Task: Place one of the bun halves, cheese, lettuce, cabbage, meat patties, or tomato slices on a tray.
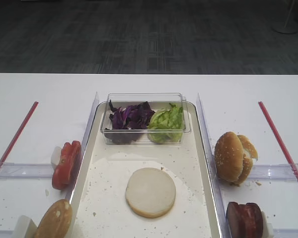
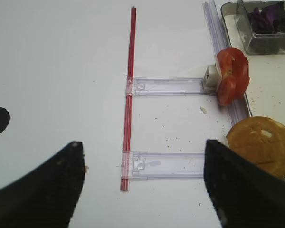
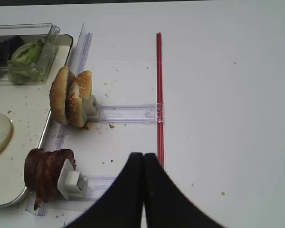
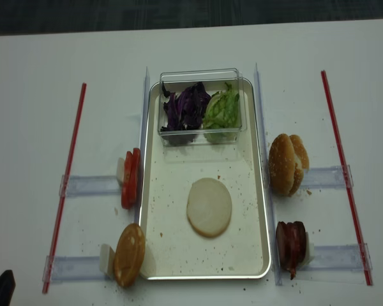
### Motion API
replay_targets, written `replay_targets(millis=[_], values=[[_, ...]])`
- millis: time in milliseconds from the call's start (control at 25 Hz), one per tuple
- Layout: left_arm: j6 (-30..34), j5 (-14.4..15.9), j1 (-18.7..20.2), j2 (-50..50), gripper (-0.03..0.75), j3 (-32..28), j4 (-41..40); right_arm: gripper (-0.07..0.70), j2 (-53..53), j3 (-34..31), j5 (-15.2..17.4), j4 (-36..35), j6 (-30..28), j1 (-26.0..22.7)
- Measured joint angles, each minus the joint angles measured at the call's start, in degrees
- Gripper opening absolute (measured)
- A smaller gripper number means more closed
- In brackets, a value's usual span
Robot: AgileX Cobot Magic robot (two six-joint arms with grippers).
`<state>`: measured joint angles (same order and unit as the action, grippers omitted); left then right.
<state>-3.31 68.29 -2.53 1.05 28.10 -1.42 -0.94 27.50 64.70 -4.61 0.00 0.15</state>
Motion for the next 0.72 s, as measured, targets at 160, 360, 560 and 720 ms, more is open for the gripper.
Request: replay_targets(millis=[160, 360, 560, 720], values=[[0.0, 0.0, 0.0, 0.0, 0.482, 0.0, 0.0, 0.364, 0.0, 0.0, 0.0, 0.0, 0.0, 0.0], [0.0, 0.0, 0.0, 0.0, 0.482, 0.0, 0.0, 0.364, 0.0, 0.0, 0.0, 0.0, 0.0, 0.0], [0.0, 0.0, 0.0, 0.0, 0.482, 0.0, 0.0, 0.364, 0.0, 0.0, 0.0, 0.0, 0.0, 0.0], [0.0, 0.0, 0.0, 0.0, 0.475, 0.0, 0.0, 0.364, 0.0, 0.0, 0.0, 0.0, 0.0, 0.0]])
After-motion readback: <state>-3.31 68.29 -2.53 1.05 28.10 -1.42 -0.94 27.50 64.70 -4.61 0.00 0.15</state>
